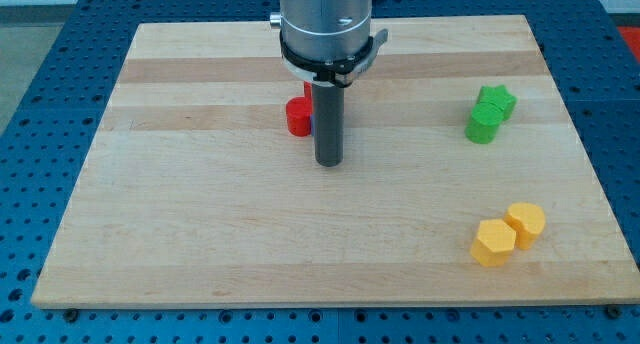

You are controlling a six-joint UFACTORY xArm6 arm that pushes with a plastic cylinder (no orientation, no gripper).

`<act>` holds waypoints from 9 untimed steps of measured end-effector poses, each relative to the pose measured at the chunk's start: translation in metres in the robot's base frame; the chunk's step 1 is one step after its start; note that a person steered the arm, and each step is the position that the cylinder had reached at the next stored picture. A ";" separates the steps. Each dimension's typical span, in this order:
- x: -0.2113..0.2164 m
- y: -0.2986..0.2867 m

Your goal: Push the group of blue and red blocks slightly to the top side of the board

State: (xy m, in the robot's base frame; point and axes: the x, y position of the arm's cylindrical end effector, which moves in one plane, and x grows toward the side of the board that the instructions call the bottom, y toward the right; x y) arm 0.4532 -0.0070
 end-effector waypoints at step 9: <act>-0.068 0.069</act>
